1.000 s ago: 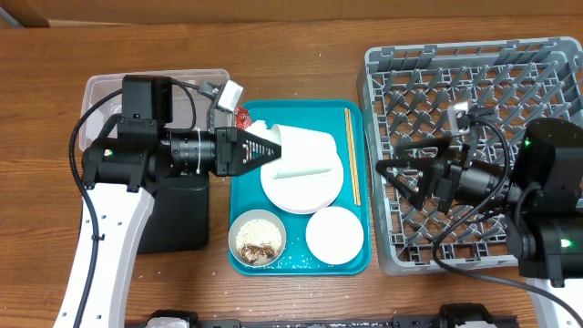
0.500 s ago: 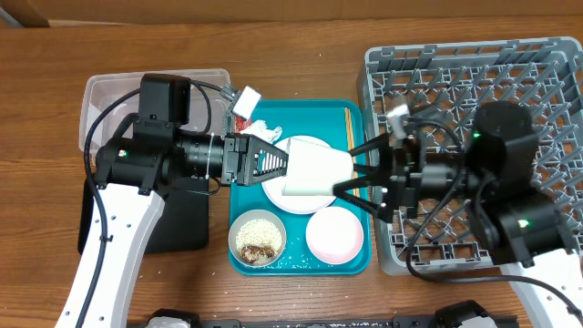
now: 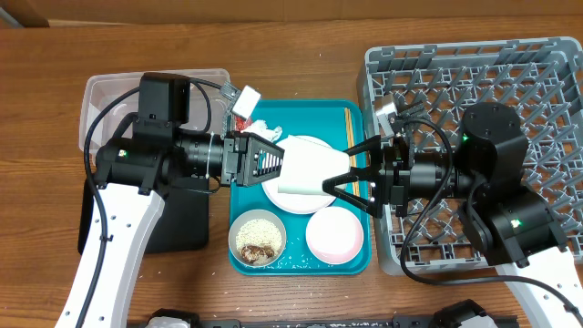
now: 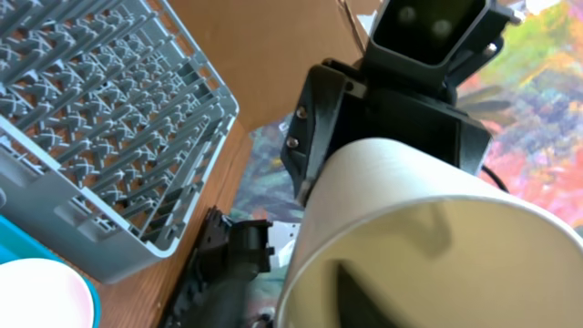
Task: Sort waste into correct bins and load items into the dishwasher
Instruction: 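Pass the white cup from the left gripper to the right gripper, then lower the cup into the dish rack with the right gripper, retract left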
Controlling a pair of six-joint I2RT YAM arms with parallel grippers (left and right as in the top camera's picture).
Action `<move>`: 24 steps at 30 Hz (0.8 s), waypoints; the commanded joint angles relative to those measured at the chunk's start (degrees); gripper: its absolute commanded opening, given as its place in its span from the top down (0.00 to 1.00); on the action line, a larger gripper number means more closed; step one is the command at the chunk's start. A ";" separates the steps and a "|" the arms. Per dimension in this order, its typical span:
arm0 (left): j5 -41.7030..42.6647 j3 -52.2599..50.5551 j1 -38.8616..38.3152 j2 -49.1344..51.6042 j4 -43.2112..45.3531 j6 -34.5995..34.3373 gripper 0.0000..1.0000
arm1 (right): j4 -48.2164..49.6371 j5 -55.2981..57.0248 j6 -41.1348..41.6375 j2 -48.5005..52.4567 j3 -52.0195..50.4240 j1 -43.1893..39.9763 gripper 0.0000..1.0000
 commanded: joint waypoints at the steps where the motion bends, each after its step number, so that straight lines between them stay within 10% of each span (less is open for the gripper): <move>1: -1.22 0.48 -0.22 0.24 0.11 0.85 0.21 | 0.22 0.85 -0.61 -0.35 1.18 0.46 0.48; 2: -1.75 0.48 -0.22 0.24 0.11 0.85 0.00 | 0.02 1.73 -0.85 -0.37 1.18 0.42 0.48; 13: -34.91 0.52 4.15 0.22 -8.63 0.85 0.00 | -18.88 37.59 -2.67 -9.01 1.46 -4.20 0.49; 24: -39.76 6.16 5.16 -2.19 -12.52 0.85 0.00 | -48.41 68.24 11.23 -8.00 1.77 -6.88 0.49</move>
